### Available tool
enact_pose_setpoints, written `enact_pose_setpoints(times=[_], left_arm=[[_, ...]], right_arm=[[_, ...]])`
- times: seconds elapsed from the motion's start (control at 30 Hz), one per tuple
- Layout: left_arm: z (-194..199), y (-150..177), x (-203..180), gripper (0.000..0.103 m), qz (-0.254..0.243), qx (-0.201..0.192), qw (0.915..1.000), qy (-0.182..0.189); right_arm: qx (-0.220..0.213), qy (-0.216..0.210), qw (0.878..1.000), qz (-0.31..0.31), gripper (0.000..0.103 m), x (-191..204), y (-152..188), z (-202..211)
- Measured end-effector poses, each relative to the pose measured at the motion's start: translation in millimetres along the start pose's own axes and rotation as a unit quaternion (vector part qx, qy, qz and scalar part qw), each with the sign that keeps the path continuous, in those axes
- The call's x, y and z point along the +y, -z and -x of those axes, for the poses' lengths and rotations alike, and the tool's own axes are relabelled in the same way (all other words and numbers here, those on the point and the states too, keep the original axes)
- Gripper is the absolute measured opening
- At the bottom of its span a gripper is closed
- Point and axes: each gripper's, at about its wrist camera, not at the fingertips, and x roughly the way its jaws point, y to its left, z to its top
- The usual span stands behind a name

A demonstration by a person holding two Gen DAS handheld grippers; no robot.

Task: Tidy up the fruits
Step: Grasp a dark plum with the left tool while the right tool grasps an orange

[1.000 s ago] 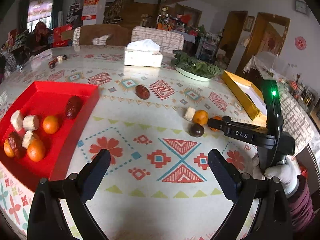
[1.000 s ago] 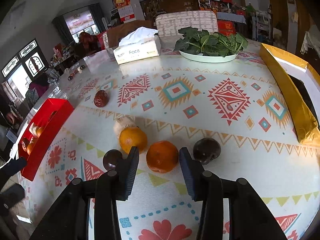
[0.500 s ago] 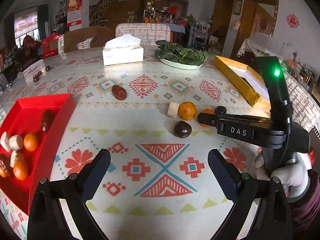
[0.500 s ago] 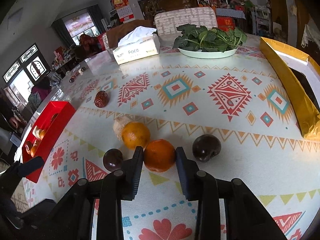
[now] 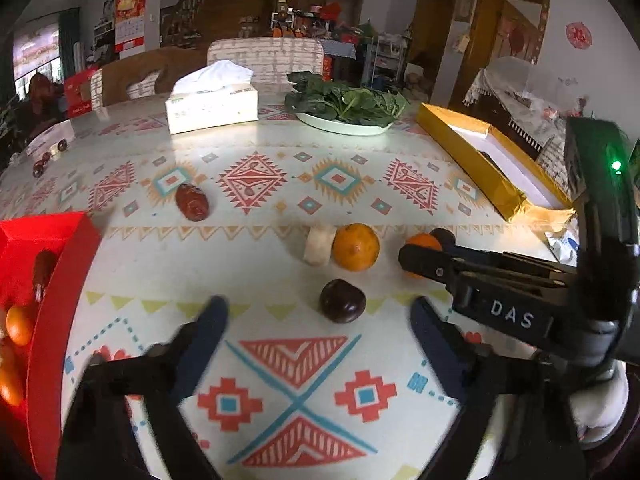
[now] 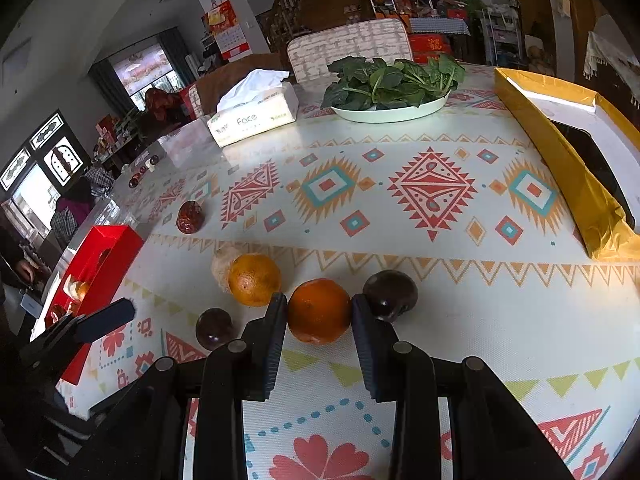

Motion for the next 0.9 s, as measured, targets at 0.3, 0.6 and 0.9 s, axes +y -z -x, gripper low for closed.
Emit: enact_pose_setpoints(times=[0.3, 0.6, 0.9], left_arm=[[-24.8, -0.6, -8.1, 0.045, -0.019, 0.027, 0.9995, 0.002], [-19.4, 1.1, -17.4, 0.025, -0.037, 0.017, 0.9992, 0.006], [13.7, 7.4, -2.2, 0.025, -0.002, -0.015, 0.9999, -0.004]], right_arm=[[0.0, 0.0, 1.0, 0.0, 0.036, -0.3, -0.4, -0.5], [0.0, 0.002, 1.0, 0.002, 0.036, 0.7, -0.5, 0.0], [-0.006, 0.009, 1.0, 0.009, 0.036, 4.1, -0.2, 1.2]])
